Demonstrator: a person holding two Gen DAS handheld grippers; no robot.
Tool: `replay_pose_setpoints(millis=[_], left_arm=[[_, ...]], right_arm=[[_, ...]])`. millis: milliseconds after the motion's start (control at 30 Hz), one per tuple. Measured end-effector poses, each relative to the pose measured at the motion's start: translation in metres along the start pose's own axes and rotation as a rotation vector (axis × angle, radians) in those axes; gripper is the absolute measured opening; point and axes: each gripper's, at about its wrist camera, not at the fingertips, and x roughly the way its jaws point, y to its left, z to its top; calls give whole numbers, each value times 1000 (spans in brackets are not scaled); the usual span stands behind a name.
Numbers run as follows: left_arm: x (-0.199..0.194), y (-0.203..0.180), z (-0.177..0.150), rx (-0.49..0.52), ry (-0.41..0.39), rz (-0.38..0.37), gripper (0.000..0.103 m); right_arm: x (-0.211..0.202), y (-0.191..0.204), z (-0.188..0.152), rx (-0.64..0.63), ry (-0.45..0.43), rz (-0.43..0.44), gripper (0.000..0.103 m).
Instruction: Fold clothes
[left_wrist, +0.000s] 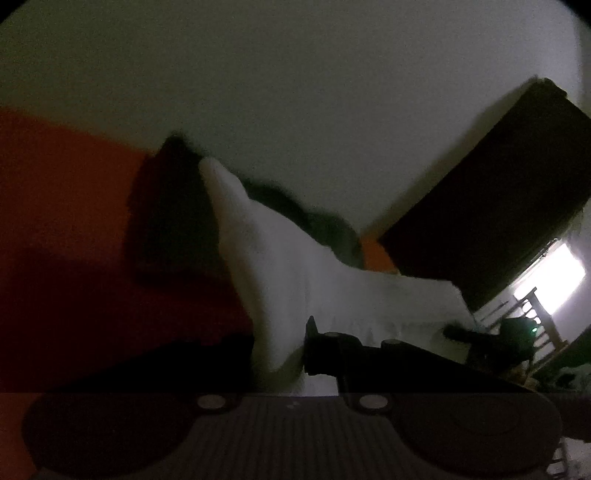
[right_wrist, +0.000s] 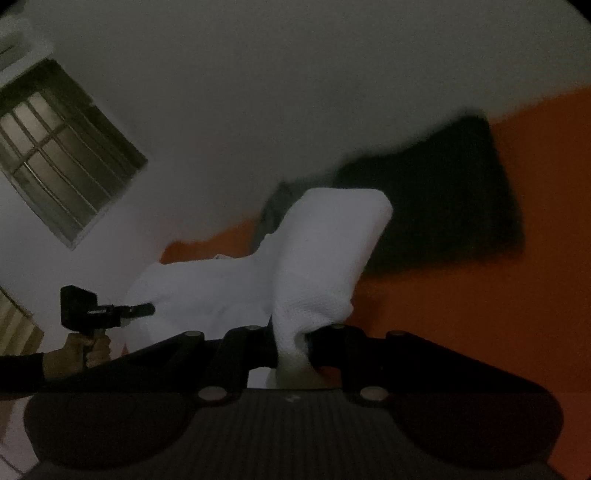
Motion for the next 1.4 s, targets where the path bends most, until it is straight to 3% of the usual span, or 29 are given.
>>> replay_pose_setpoints(millis=[133, 267, 333, 367, 400, 433, 467, 500, 533, 567, 600, 633, 700, 767, 833, 933, 1033, 1100, 1167, 1233, 1333, 1400], left_arm=[[29, 4, 57, 68, -62, 21, 9], [99, 26, 124, 75, -99, 130, 10], [134, 44, 148, 37, -88, 221, 11], [156, 51, 157, 27, -64, 276, 19], [177, 57, 164, 17, -9, 368, 39], [191, 60, 168, 9, 42, 474, 50], [201, 62, 170, 15, 73, 639, 58], [199, 62, 171, 18, 44, 730, 59], [190, 63, 172, -4, -4, 744, 63], [174, 66, 172, -54, -73, 741, 78], [158, 69, 171, -104, -143, 736, 86], [142, 68, 169, -129, -200, 763, 86], [132, 53, 160, -71, -233, 767, 85], [133, 26, 137, 64, -232, 760, 88], [150, 6, 103, 137, -219, 714, 99], [173, -16, 55, 227, -186, 658, 101], [197, 8, 13, 236, -97, 789, 94], [186, 39, -4, 202, -88, 846, 103], [150, 65, -11, 126, -150, 840, 103], [125, 75, -13, 102, -162, 819, 103], [102, 49, -24, 291, -160, 844, 102], [89, 34, -36, 356, -172, 798, 102]], right_arm=[[24, -2, 61, -92, -85, -21, 14], [76, -24, 130, -143, -142, -94, 14], [110, -45, 156, -110, -148, -172, 14], [130, -57, 166, -72, -143, -238, 15], [149, -68, 173, -29, -122, -311, 24], [169, -79, 177, 22, -71, -396, 39], [185, -87, 180, 66, -41, -481, 43], [192, -89, 179, 101, -46, -563, 43], [196, -86, 177, 112, -70, -625, 43], [192, -76, 172, 80, -125, -655, 43], [189, -65, 167, 48, -181, -683, 48], [187, -53, 160, 6, -220, -708, 55], [190, -28, 141, -85, -217, -686, 58], [200, -9, 115, -126, -187, -629, 58], [217, 5, 84, -172, -156, -613, 60], [253, 11, 45, -280, -77, -655, 62], [262, -11, 20, -309, -63, -774, 60], [243, -40, 15, -249, -73, -797, 60], [224, -67, 12, -185, -65, -794, 61], [209, -82, 14, -179, -56, -756, 63], [196, -70, 23, -157, -64, -841, 61], [192, -47, 15, -185, -65, -794, 60]])
